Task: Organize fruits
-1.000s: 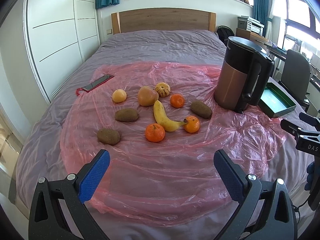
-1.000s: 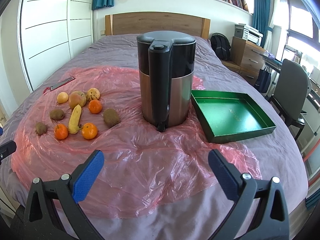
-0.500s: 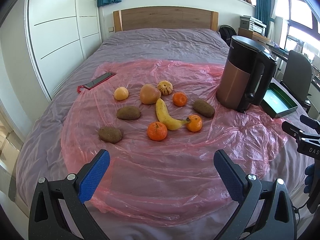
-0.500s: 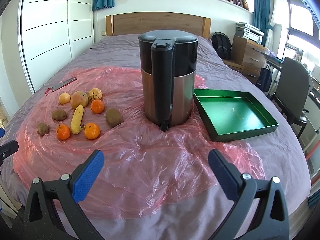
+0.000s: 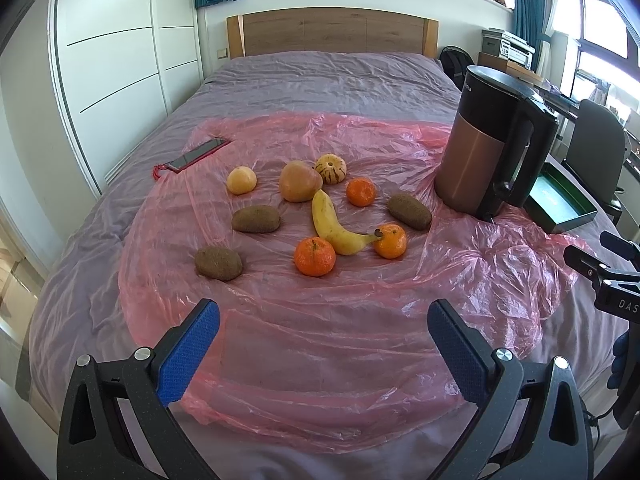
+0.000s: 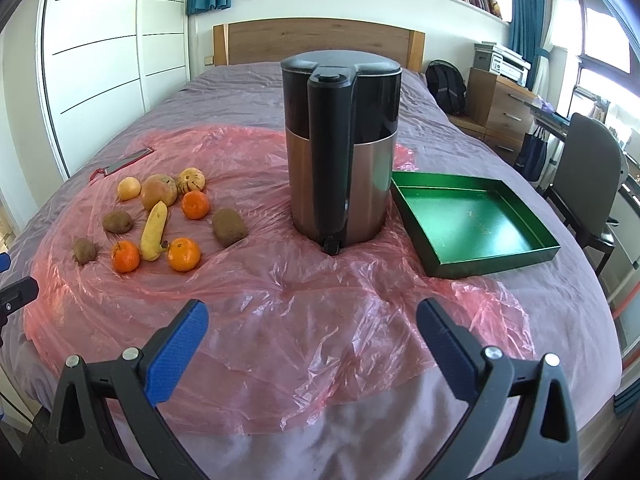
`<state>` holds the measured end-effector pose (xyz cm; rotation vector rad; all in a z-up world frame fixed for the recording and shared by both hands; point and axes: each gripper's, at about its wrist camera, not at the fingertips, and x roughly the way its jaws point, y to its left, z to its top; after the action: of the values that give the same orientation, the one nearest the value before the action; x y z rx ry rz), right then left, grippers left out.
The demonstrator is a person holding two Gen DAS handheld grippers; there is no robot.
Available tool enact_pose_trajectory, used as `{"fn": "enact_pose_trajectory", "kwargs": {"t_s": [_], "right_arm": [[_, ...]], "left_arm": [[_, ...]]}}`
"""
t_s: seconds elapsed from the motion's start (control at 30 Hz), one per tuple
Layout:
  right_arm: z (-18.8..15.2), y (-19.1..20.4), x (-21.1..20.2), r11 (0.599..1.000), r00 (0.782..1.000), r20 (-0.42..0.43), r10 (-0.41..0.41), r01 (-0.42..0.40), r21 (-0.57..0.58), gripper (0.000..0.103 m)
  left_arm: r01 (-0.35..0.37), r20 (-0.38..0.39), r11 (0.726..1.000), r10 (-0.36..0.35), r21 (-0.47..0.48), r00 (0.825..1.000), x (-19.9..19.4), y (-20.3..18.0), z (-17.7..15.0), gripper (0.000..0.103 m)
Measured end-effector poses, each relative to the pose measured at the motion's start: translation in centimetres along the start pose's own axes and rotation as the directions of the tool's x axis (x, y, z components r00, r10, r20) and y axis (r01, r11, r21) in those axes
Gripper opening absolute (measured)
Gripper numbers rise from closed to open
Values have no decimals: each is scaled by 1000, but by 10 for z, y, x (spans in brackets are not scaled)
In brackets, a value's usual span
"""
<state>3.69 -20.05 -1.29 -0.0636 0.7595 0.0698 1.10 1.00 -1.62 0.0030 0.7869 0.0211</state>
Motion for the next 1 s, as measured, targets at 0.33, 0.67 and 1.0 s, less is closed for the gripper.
{"fn": "enact_pose_trajectory", "kwargs": {"t_s": [0.33,0.67,1.0], "right_arm": [[0,-2,2,1000,1000,0,2,-2,8,103],[-2,-1,8,1000,1000,-10,15,-15,2,103],[-4,-1,11,1000,1000,-13,23,-23,4,103]], "left_arm": [[3,-2,1000,-3,2,1000,3,0,0,102],[3,-5,1000,-3,6,1000,10,-2,-1,102],[27,-27,1000,-27,-9,999,19,0,-5,102]]}}
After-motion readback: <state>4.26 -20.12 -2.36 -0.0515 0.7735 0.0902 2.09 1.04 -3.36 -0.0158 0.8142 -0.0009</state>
